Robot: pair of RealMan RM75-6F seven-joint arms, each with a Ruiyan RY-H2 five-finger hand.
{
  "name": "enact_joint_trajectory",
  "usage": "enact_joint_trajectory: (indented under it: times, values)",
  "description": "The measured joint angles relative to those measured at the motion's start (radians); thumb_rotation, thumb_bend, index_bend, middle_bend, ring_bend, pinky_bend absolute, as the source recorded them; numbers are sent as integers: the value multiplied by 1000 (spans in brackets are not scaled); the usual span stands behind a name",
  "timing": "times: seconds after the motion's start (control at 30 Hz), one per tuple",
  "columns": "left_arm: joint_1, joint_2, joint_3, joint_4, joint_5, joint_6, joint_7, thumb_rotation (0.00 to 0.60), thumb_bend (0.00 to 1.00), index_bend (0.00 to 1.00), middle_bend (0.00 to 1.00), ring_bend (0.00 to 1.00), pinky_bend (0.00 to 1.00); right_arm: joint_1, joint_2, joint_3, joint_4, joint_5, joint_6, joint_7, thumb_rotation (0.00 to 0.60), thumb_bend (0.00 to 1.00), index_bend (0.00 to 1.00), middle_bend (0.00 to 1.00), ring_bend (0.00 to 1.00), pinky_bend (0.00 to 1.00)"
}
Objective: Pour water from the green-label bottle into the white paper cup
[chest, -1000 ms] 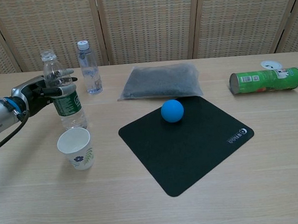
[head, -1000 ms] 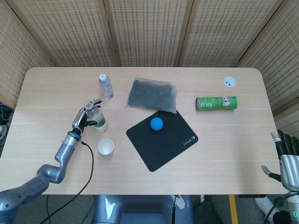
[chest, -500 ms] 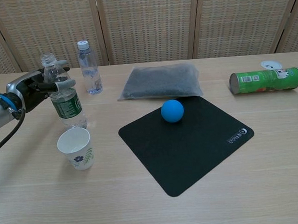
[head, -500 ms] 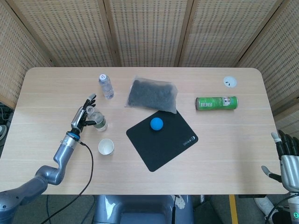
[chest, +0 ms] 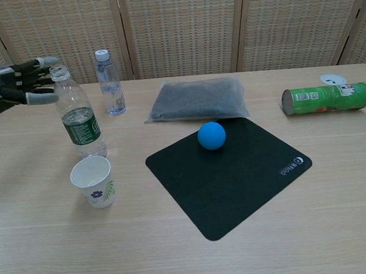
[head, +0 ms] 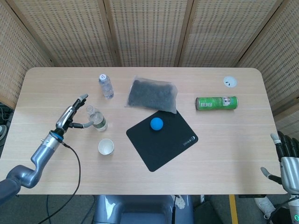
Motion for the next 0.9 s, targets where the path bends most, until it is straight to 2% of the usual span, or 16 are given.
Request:
enact_joint_trajectory:
  times: [0.13, 0.23, 0.33, 0.47, 0.57, 0.7, 0.9]
  values:
    - [36, 154, 21, -105, 15, 50, 99, 600, 34, 0, 0, 0, 0, -4, 2, -3, -2, -14, 12, 5, 600, 0, 0, 0, 0, 0]
    - [66, 239, 29, -162, 0, 69, 242, 600, 28, 0, 0, 0, 0, -9, 5, -5, -4, -25, 21, 10, 600, 0, 0, 0, 0, 0]
    - [106, 303, 27, -249, -43, 103, 450, 600, 30, 0, 0, 0, 0, -11, 6, -7, -1, -30, 25, 13, 600, 0, 0, 0, 0, 0]
    - [185, 380, 21, -421, -107, 206, 764, 600, 35, 0, 0, 0, 0, -12, 7, -9, 0, -34, 26, 14, 600, 0, 0, 0, 0, 0]
    - [258, 415, 22, -543, -132, 323, 916, 600, 38, 0, 0, 0, 0, -12, 7, -11, -1, -41, 27, 14, 600, 0, 0, 0, 0, 0]
    - [346, 430, 35, -618, -130, 459, 1050, 600, 41, 0, 0, 0, 0, -15, 9, -14, -4, -50, 33, 19, 600, 0, 0, 0, 0, 0]
    - [444, 415, 72, -702, -91, 561, 1167, 600, 65, 0, 0, 0, 0, -19, 15, -16, -3, -57, 40, 36, 600, 0, 0, 0, 0, 0]
